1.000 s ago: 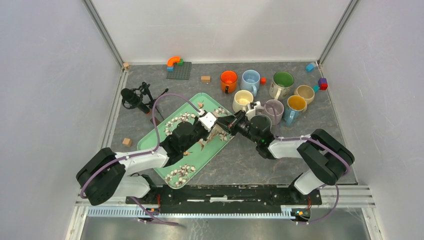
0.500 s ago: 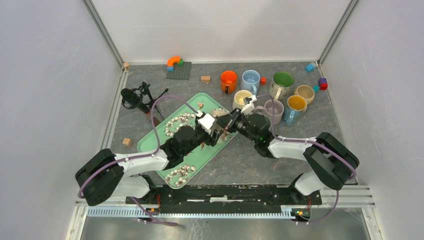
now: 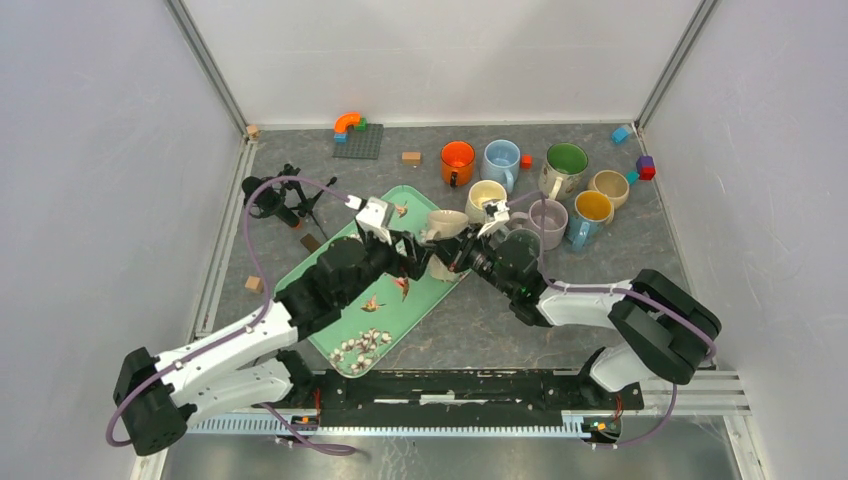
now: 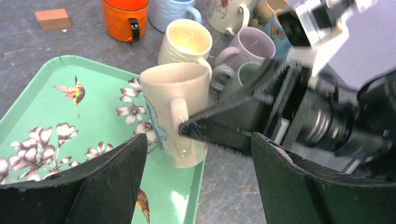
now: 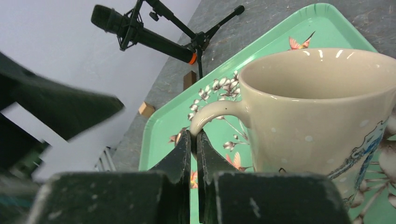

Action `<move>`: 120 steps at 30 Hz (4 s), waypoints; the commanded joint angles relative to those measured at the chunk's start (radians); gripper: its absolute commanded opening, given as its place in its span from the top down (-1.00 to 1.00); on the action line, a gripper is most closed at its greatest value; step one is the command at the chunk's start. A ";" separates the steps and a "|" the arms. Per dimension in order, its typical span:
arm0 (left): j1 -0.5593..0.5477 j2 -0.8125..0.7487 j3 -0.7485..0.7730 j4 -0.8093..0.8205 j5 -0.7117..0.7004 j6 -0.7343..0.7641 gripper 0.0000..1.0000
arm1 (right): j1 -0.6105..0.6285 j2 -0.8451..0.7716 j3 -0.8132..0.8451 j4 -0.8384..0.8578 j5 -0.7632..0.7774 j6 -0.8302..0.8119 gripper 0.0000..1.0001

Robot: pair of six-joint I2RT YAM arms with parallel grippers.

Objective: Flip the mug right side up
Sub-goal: Turn over the cup on the tray, then move the cup to the center of the board.

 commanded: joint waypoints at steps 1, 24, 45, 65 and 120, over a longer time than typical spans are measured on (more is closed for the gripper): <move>0.038 0.005 0.180 -0.329 -0.056 -0.194 -0.75 | 0.057 -0.054 -0.022 0.205 0.089 -0.218 1.00; 0.213 0.144 0.321 -0.554 0.266 -0.291 -0.68 | 0.169 0.195 -0.168 0.830 0.209 -0.585 1.00; 0.213 0.253 0.312 -0.463 0.317 -0.231 -0.49 | 0.138 0.305 -0.114 1.022 0.149 -0.515 0.99; 0.210 0.504 0.489 -0.520 0.364 -0.037 -0.13 | 0.137 0.277 -0.172 1.023 0.138 -0.504 0.98; 0.193 0.603 0.615 -0.647 0.394 0.120 0.88 | 0.115 -0.001 -0.288 0.676 0.077 -0.422 -0.53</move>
